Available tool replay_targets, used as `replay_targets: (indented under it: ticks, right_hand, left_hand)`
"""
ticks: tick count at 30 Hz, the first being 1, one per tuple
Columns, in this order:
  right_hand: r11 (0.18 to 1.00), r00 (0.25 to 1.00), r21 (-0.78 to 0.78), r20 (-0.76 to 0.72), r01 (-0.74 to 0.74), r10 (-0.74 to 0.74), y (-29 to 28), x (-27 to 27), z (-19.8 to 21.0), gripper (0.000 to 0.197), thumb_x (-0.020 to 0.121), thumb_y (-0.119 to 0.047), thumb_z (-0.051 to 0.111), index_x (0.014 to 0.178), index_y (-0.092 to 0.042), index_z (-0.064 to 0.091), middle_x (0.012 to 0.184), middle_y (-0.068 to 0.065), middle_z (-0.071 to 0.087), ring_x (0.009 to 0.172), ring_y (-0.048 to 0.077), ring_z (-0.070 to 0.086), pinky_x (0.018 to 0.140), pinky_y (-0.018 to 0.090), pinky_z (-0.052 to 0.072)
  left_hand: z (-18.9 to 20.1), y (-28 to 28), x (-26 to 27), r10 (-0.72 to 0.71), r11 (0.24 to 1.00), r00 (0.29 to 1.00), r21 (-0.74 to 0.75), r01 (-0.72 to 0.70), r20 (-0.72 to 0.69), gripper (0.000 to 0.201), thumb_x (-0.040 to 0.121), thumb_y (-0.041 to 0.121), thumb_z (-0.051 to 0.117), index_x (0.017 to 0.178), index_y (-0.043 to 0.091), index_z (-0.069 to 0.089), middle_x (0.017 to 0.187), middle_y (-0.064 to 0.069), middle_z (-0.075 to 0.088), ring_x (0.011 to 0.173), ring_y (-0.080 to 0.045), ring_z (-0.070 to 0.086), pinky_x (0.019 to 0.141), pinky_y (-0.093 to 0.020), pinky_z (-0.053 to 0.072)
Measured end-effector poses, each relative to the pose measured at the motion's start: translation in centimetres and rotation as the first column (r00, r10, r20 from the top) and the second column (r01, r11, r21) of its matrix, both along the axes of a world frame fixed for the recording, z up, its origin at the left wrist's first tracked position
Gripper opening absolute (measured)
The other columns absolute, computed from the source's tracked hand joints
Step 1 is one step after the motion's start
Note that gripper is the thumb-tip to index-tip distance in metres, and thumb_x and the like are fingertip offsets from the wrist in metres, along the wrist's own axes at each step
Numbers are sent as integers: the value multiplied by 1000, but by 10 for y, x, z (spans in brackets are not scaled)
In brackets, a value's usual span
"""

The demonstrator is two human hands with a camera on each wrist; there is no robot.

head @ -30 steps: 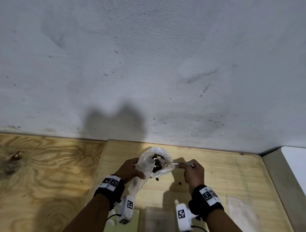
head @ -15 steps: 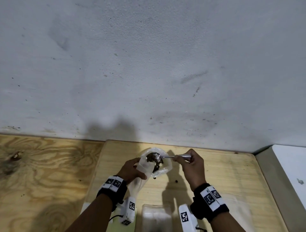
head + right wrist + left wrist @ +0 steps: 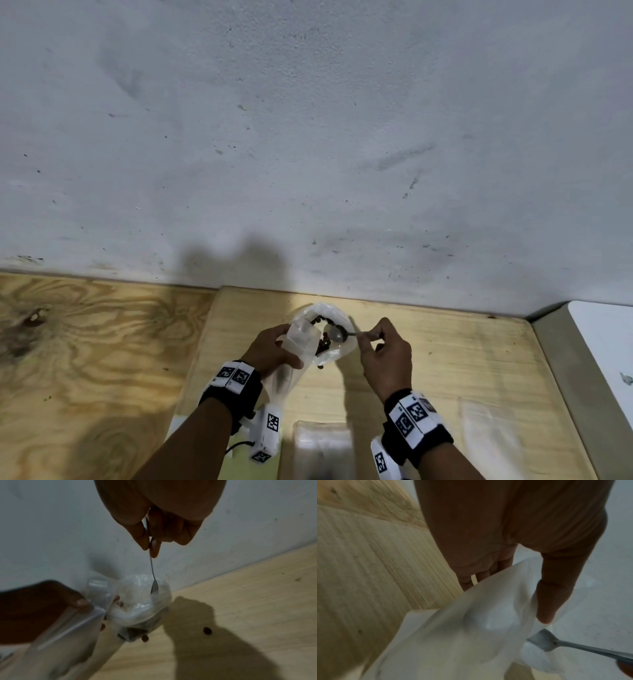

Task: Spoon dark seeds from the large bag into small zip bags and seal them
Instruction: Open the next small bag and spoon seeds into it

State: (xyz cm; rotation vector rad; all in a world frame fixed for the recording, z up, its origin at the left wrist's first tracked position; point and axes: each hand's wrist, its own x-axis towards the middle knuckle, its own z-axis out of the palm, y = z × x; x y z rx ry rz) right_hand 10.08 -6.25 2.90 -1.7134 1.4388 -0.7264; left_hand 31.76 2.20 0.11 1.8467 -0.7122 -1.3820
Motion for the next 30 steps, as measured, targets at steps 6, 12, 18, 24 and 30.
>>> replay_targets:
  ticks: [6, 12, 18, 24, 30]
  right_hand:
    - [990, 972, 13, -187, -141, 141, -6, 10, -14, 31, 88, -21, 66, 74, -29, 40, 59, -7, 58, 44, 10, 44, 45, 25, 32]
    - [971, 999, 237, -50, 21, -10, -14, 14, -23, 30, 79, -7, 71, 67, -17, 46, 65, 0, 59, 63, 21, 54, 57, 30, 42]
    - [844, 967, 507, 67, 177, -244, 0, 30, -29, 29, 64, -5, 75, 55, -14, 49, 56, 1, 51, 58, 22, 47, 58, 30, 40]
    - [735, 892, 623, 125, 269, -433, 8, 41, -41, 14, 57, -9, 69, 56, -7, 56, 58, 14, 55, 52, 20, 38, 55, 32, 32]
    - [740, 877, 622, 172, 257, -449, -4, 28, -42, 41, 63, -6, 77, 52, -18, 40, 58, 7, 40, 51, 18, 30, 54, 30, 27]
  left_hand:
    - [-5, -4, 8, -29, 999, 1000, 31, 29, 10, 77, 58, -7, 80, 128, 18, 60, 118, -2, 66, 106, -19, 62, 68, -22, 49]
    - [-11, -8, 10, -23, 999, 999, 23, 23, -27, 77, 59, -12, 77, 129, 16, 59, 120, -3, 66, 106, -18, 62, 66, -19, 50]
    - [-14, -9, 6, -31, 999, 997, 17, 32, -68, 78, 55, -6, 79, 126, 19, 61, 117, -1, 68, 104, -16, 64, 67, -21, 51]
    - [-13, -7, 8, -38, 999, 997, 33, 40, -63, 86, 39, 12, 80, 122, 25, 65, 112, 2, 71, 106, -20, 64, 78, -32, 53]
    - [-8, -5, 10, -2, 1000, 997, 20, 3, -75, 79, 38, 10, 81, 116, 22, 68, 104, 0, 73, 103, -23, 65, 74, -32, 52]
